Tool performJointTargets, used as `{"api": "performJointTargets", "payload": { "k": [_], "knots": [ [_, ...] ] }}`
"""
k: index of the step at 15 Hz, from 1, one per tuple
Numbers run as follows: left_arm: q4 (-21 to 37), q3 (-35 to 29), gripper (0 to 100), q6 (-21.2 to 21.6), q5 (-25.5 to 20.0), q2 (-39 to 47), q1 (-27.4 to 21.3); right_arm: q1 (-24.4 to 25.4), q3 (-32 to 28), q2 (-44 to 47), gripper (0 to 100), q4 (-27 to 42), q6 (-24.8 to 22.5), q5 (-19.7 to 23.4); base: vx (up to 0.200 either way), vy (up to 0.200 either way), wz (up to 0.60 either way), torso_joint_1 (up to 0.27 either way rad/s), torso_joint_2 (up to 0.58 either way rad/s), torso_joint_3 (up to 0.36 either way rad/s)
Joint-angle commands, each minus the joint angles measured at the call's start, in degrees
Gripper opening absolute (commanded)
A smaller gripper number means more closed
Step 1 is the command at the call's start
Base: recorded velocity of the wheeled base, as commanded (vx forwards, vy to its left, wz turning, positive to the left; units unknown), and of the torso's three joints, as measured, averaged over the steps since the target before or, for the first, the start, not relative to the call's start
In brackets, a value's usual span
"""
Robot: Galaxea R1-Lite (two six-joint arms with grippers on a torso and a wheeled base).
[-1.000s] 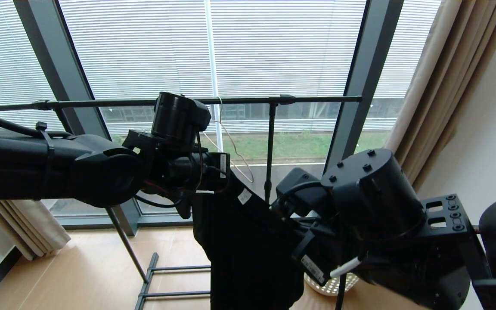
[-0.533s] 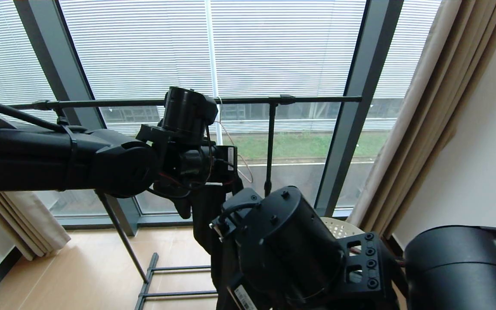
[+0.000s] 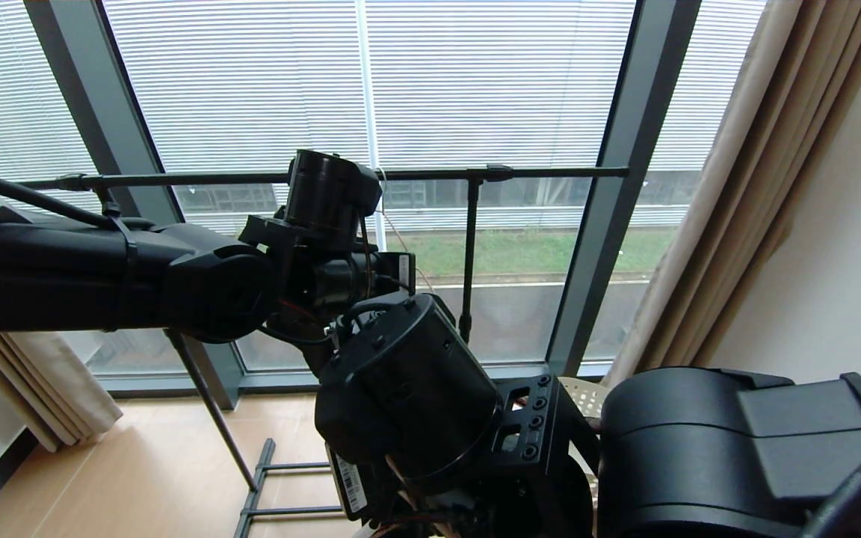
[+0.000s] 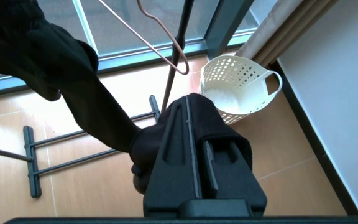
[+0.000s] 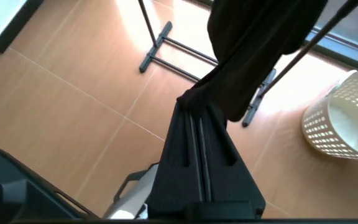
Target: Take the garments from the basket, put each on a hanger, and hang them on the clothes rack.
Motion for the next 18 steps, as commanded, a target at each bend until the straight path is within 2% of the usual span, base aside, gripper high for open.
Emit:
{"api": "performJointTargets", "payload": {
  "k": [1, 4, 6, 7, 8, 10, 12, 13, 15, 18],
  "knots": [
    [0.02, 0.22, 0, -0.12, 0.03, -0.22, 0.01, -0.23, 0.35, 0.18, 0, 0.08, -0.28, -0.18, 0.000, 0.000, 0.00, 0.000, 0.00, 0.000],
    [1.96, 0.40, 0, -0.03, 0.03, -1.81, 0.36, -4.10, 4.39, -4.57, 0, 7.29, -8.81, -0.36, 0.000, 0.000, 0.00, 0.000, 0.00, 0.000],
    [6.35, 0.48, 0, 0.15, -0.06, -3.92, 1.59, -12.09, 8.08, -7.38, 0, 10.10, -18.65, -1.15, 0.000, 0.000, 0.00, 0.000, 0.00, 0.000],
    [7.14, 0.92, 0, 0.15, -0.06, -4.88, 1.85, -15.96, 8.52, -7.21, 0, 9.75, -21.55, -2.20, 0.000, 0.000, 0.00, 0.000, 0.00, 0.000],
    [8.02, 1.80, 0, 0.23, -0.06, -6.02, 2.21, -19.04, 8.08, -6.41, 0, 8.35, -22.26, -3.70, 0.000, 0.000, 0.00, 0.000, 0.00, 0.000],
    [12.33, 3.30, 0, 2.52, -0.06, -8.40, 2.29, -23.96, 6.15, -1.49, 0, 1.75, -22.43, -5.89, 0.000, 0.000, 0.00, 0.000, 0.00, 0.000],
    [15.67, 5.14, 0, 2.96, -0.06, -10.42, 2.12, -24.93, 2.10, 3.34, 0, -2.55, -21.64, -8.44, 0.000, 0.000, 0.00, 0.000, 0.00, 0.000],
    [16.37, 7.60, 0, 3.05, -0.06, -11.21, 0.98, -24.93, -1.15, 6.07, 0, -5.10, -18.04, -8.97, 0.000, 0.000, 0.00, 0.000, 0.00, 0.000],
    [16.37, 12.09, 0, 3.40, -0.15, -12.35, -2.36, -24.22, -7.56, 10.02, 0, -5.63, -12.59, -9.50, 0.000, 0.000, 0.00, 0.000, 0.00, 0.000],
    [16.02, 16.66, 0, 3.40, -1.64, -12.53, -7.73, -22.82, -12.66, 12.92, 0, -5.72, -7.14, -9.67, 0.000, 0.000, 0.00, 0.000, 0.00, 0.000]
  ]
}}
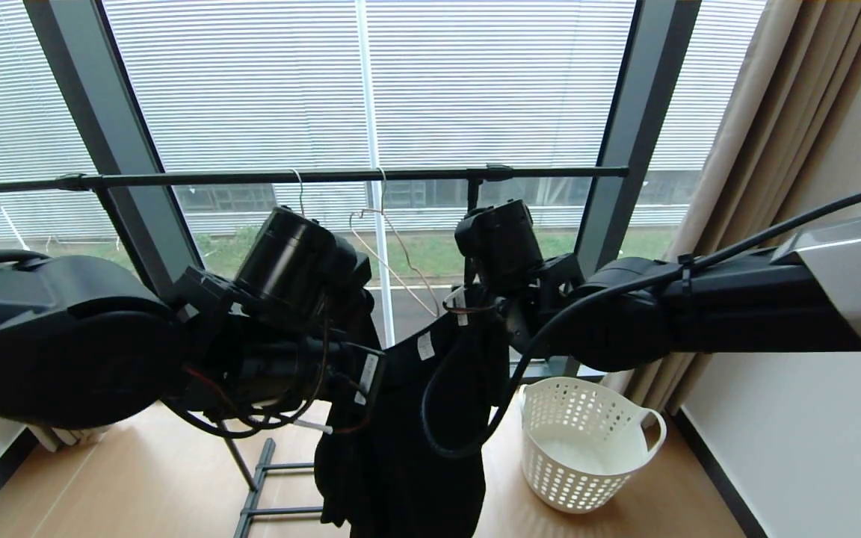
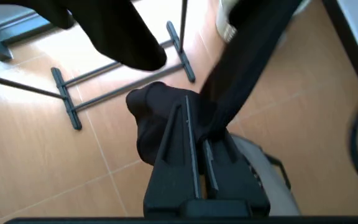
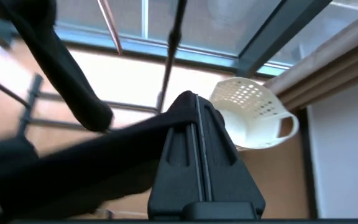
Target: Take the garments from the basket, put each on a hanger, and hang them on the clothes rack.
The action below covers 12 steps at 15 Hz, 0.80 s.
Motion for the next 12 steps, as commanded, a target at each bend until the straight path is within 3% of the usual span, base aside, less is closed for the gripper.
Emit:
{"api": "performJointTargets", "payload": {
  "k": [1, 7, 12],
  "knots": [
    [0.04, 2.23, 0, -0.50, -2.38, -0.67, -3.96, 1.30, -3.15, 3.54, 0, -0.12, 1.82, -0.03, 0.000, 0.000, 0.00, 0.000, 0.00, 0.000],
    [-0.05, 2.32, 0, -4.90, -6.59, -0.93, -11.96, 2.27, -3.32, 3.54, 0, -0.30, 3.40, 0.14, 0.000, 0.000, 0.00, 0.000, 0.00, 0.000],
    [-0.14, 2.06, 0, -6.39, -6.59, -0.93, -13.10, 2.53, -3.32, 3.45, 0, -0.30, 3.75, 0.32, 0.000, 0.000, 0.00, 0.000, 0.00, 0.000]
  ]
}}
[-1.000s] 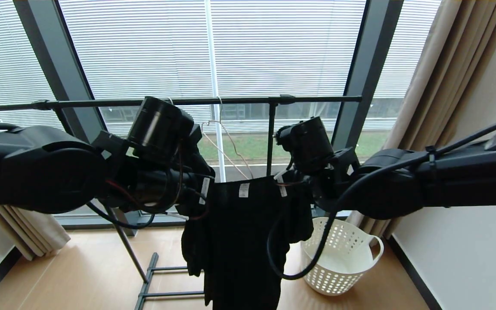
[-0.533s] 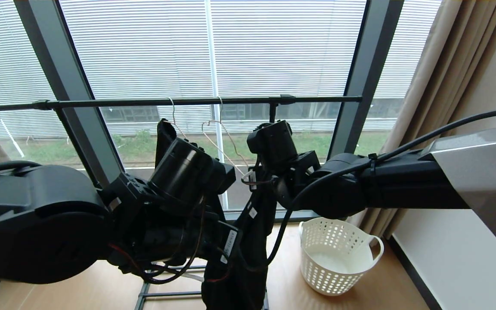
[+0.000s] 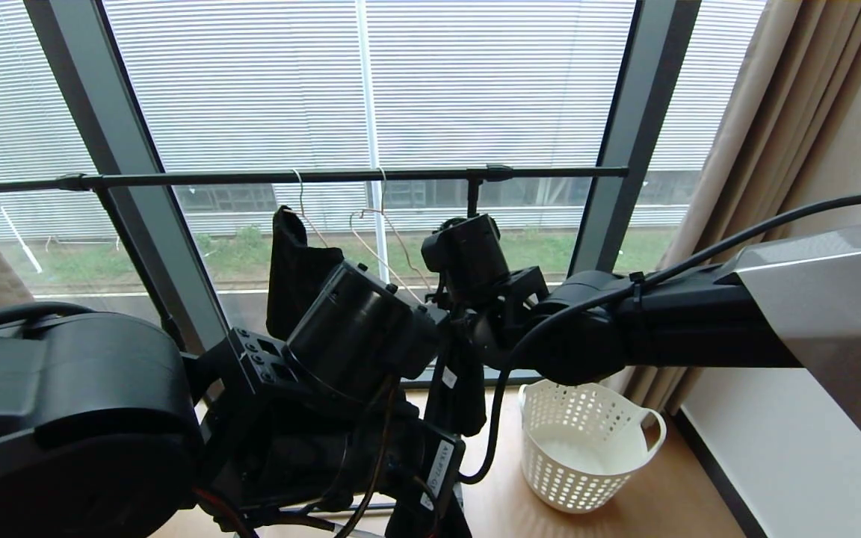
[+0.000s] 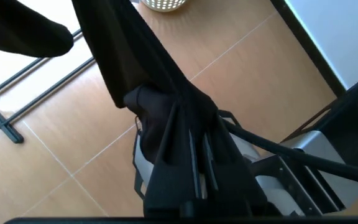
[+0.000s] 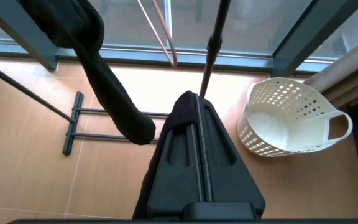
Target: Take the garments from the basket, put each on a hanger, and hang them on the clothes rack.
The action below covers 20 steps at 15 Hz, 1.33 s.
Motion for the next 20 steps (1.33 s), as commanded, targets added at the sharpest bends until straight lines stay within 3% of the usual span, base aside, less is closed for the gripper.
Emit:
{"api": "performJointTargets", "payload": {
  "k": [1, 7, 11, 14, 20],
  "knots": [
    [0.01, -0.04, 0, -0.32, 0.08, 0.08, 0.00, 0.03, 0.02, -0.17, 0, 0.00, 0.27, 0.08, 0.000, 0.000, 0.00, 0.000, 0.00, 0.000],
    [0.10, 2.42, 0, -0.32, 0.25, -4.14, 9.40, -2.96, 0.46, -4.57, 0, 0.52, 0.27, -0.10, 0.000, 0.000, 0.00, 0.000, 0.00, 0.000],
    [-2.27, 1.45, 0, 0.11, 0.08, -2.91, 17.93, -2.96, 5.73, -9.40, 0, 0.52, -1.92, -0.45, 0.000, 0.000, 0.00, 0.000, 0.00, 0.000],
    [-7.81, -0.92, 0, 1.17, -0.01, 1.84, 20.56, -2.87, 9.42, -11.77, 0, 0.52, -4.21, -0.80, 0.000, 0.000, 0.00, 0.000, 0.00, 0.000],
    [-8.08, -3.82, 0, 1.35, 0.08, 5.79, 20.39, -2.87, 12.50, -12.39, 0, 0.35, -6.49, -2.65, 0.000, 0.000, 0.00, 0.000, 0.00, 0.000]
  ]
}}
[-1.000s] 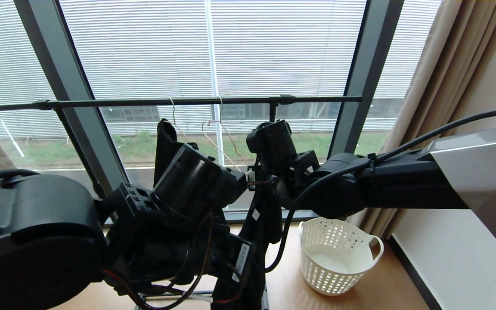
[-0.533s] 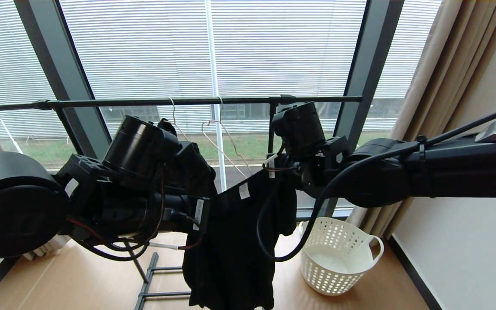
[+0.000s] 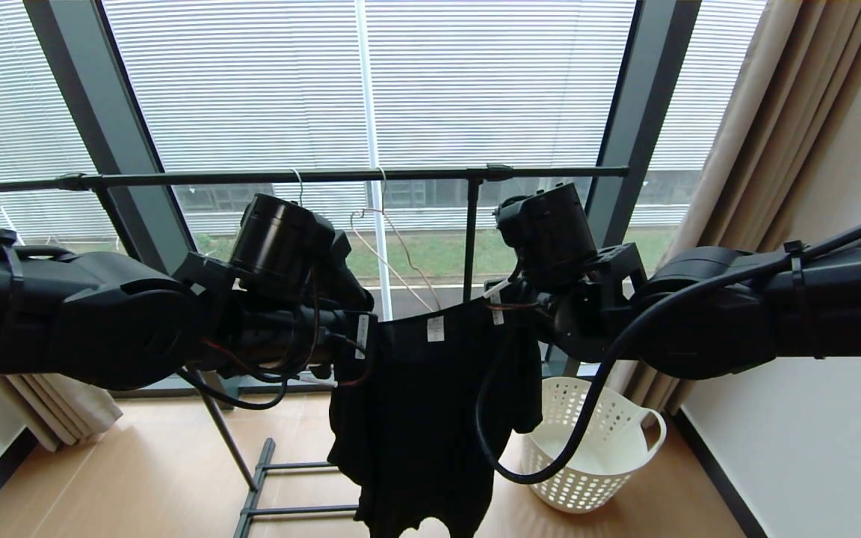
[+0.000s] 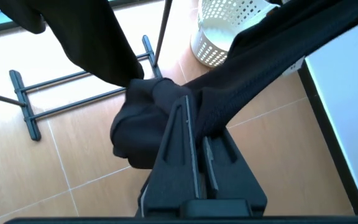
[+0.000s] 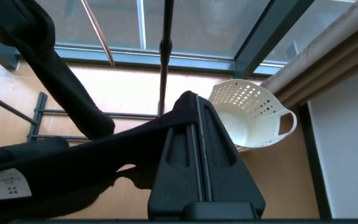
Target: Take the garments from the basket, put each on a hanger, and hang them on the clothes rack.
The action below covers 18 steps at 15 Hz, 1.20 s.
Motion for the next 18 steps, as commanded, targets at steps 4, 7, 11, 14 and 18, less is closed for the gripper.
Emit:
{"api": "performJointTargets", "payload": {
  "k": [4, 7, 11, 14, 18],
  "knots": [
    [0.06, -0.06, 0, -0.06, 0.04, 0.92, -0.01, 0.02, 0.21, 0.07, 0, -0.03, -0.03, 0.01, 0.000, 0.000, 0.00, 0.000, 0.00, 0.000],
    [0.06, -0.06, 0, -0.06, -0.05, 0.83, -0.10, 0.02, 0.21, 0.07, 0, -0.03, -0.03, 0.01, 0.000, 0.000, 0.00, 0.000, 0.00, 0.000],
    [0.06, 0.02, 0, -0.06, 0.04, 0.74, -0.10, 0.02, 0.21, 0.07, 0, -0.03, -0.03, 0.01, 0.000, 0.000, 0.00, 0.000, 0.00, 0.000],
    [0.06, -0.06, 0, -0.06, 0.22, 0.65, -0.10, 0.02, 0.47, -0.29, 0, 0.06, 0.05, 0.01, 0.000, 0.000, 0.00, 0.000, 0.00, 0.000],
    [0.15, 1.25, 0, -0.06, 0.39, -1.81, -0.80, 0.46, 1.17, -1.69, 0, -0.03, -0.38, 0.01, 0.000, 0.000, 0.00, 0.000, 0.00, 0.000]
  ]
}}
